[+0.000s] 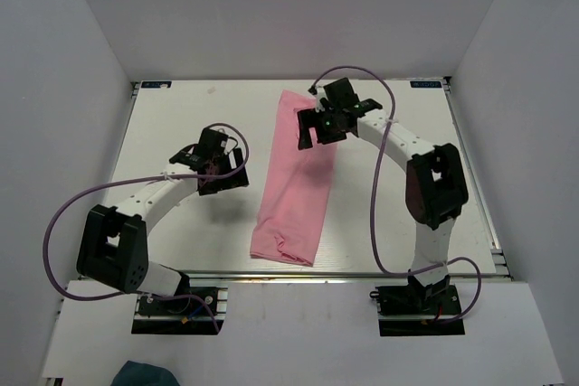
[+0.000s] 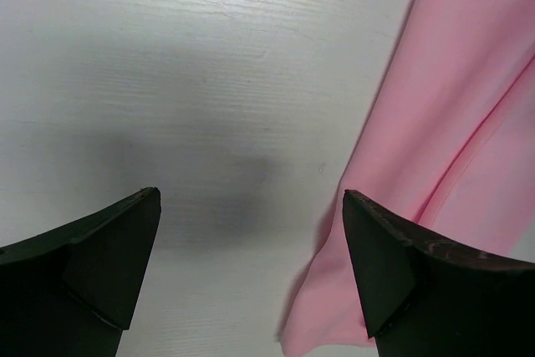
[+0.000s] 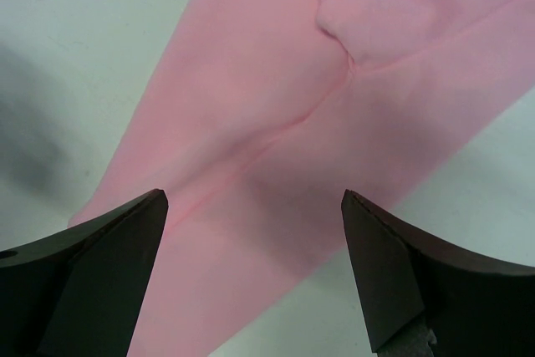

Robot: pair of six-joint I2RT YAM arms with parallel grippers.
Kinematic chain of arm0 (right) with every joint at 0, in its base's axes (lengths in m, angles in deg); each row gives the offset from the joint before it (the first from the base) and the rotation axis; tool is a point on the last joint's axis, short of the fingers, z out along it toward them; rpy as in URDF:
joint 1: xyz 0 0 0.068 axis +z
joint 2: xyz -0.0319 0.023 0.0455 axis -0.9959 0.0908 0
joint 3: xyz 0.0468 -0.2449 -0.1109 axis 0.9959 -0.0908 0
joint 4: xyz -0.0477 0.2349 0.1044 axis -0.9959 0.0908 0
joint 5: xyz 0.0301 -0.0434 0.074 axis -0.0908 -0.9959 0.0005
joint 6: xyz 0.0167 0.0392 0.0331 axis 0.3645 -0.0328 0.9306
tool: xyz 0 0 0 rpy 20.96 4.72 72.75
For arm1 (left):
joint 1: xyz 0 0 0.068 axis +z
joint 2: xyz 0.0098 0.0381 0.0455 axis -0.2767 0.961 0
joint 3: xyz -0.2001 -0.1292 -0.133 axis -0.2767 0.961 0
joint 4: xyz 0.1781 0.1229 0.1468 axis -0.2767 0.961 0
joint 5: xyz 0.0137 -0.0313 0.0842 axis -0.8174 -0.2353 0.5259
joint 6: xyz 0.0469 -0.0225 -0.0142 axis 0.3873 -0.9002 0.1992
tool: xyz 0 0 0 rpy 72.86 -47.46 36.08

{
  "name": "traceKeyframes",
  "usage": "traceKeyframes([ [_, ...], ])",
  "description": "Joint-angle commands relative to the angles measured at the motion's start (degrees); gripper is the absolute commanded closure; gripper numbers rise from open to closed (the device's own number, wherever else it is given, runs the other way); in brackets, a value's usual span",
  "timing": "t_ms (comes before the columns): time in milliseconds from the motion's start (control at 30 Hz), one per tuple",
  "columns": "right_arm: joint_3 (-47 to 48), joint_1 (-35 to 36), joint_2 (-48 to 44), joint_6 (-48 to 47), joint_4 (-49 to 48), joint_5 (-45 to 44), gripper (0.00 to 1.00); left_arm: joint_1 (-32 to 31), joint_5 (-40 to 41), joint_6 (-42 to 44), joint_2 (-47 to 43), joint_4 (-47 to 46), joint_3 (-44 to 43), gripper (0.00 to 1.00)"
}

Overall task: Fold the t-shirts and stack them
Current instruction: Rotate the tshirt 90 degrees

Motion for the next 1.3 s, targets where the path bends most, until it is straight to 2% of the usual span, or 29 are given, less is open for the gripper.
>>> traceKeyframes([
  [0, -3.75, 0.34, -1.30, 4.35, 0.53, -4.31, 0.10, 0.41, -3.64, 2.01, -2.72, -4.37, 1.87, 0.01],
  [167, -2.97, 1.39, 1.33, 10.16, 0.45, -12.04, 0.10, 0.41, -6.35, 3.32, -1.49, -4.91, 2.50, 0.01],
  [400, 5.71, 4.03, 10.45, 11.83, 3.34, -17.83, 0.10, -0.12, -11.02, 4.99, 0.27, -6.58, 3.55, 0.01],
  [533, 9.68, 3.50, 16.53, 13.41, 6.51, -21.71, 0.10, -0.74, -11.55, 5.52, 1.41, -6.58, 2.32, 0.01],
  [667, 14.60, 2.45, 21.01, 14.03, 9.14, -25.67, 0.10, -0.21, -15.67, 6.75, 1.94, -6.06, -0.31, 0.01],
  [800, 21.44, -0.18, 25.66, 12.90, 9.67, -24.28, 0.10, -0.74, -18.30, 8.07, 2.99, -6.75, -1.81, 0.01],
  [967, 28.06, -2.30, 26.66, 4.81, 6.79, -14.00, 0.10, -1.26, -25.24, 10.88, 6.24, -8.42, -2.95, 0.01],
  [1000, 27.71, -2.21, 25.78, 0.27, 5.64, -9.98, 0.10, -1.26, -26.21, 10.89, 6.85, -8.42, -2.95, 0.01],
  [1033, 26.05, -2.12, 23.33, -0.90, 1.37, -6.72, 0.10, -1.26, -27.27, 11.49, 7.73, -8.42, -2.95, 0.01],
  [1100, 21.22, -1.95, 18.40, -3.11, -1.30, -2.50, 0.10, -1.26, -30.00, 12.02, 8.35, -9.21, -2.95, 0.01],
  [1133, 13.81, -2.03, 12.21, -3.11, -4.18, -0.56, 0.10, -1.79, -30.00, 12.64, 8.88, -9.21, -2.95, 0.01],
  [1200, 7.35, -1.60, 7.77, -2.67, -10.68, 1.83, 0.10, -2.31, -31.05, 12.64, 8.88, -9.12, -2.34, 0.01],
  [1233, -2.43, -1.68, 0.88, -0.76, -12.02, 2.71, 0.10, -3.27, -32.28, 12.64, 8.88, -9.13, -0.77, 0.01],
  [1267, -5.83, -1.68, -1.45, -0.04, -14.90, 2.89, 0.10, -3.81, -32.29, 12.64, 8.88, -9.74, -0.23, 0.01],
])
